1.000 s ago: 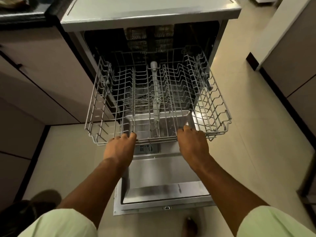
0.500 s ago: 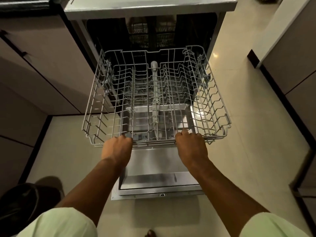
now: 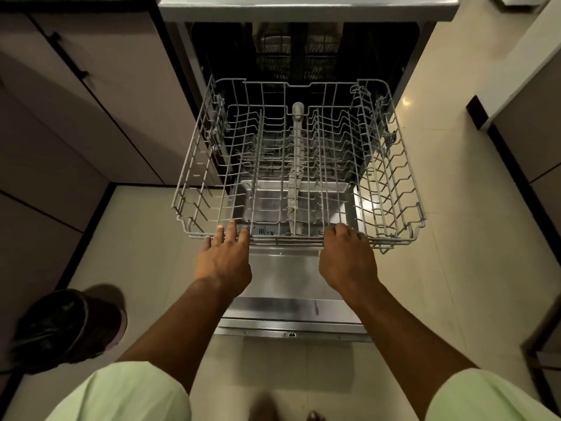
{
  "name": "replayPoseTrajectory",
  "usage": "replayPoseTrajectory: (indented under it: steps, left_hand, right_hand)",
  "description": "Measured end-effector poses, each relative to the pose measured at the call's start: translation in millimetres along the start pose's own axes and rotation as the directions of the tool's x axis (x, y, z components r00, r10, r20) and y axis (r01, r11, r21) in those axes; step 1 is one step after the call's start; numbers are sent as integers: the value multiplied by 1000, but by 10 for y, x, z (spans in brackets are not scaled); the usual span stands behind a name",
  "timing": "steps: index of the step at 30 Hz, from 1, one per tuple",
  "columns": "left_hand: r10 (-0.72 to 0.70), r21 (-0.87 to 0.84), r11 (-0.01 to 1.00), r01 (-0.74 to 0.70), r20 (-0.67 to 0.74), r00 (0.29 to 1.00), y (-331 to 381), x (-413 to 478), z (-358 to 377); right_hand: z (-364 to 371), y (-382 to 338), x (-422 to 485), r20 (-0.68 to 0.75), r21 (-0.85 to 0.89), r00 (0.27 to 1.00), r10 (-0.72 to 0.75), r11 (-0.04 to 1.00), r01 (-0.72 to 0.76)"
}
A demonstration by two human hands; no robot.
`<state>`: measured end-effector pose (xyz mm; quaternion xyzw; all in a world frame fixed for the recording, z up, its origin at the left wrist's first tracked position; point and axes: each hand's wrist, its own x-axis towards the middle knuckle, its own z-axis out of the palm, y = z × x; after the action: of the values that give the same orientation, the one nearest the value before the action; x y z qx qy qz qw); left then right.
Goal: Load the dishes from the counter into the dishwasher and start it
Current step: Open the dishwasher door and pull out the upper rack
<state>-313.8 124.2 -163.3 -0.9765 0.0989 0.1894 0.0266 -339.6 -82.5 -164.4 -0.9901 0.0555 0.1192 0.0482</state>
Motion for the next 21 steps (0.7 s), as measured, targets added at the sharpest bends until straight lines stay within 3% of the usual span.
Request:
replayPoseTrajectory:
  steps: [12,21]
  left_hand:
    - [-104,-67,993,94,-168,980,-184,-525,-818]
    - [-127,-137,985,100,-203,971,1,-1268,-1596]
  right_hand:
    - [-795,-557,-253,-165,134,979,-118,981,140]
    - [-1701,-816,-844,-229,164,958,-171,964,212]
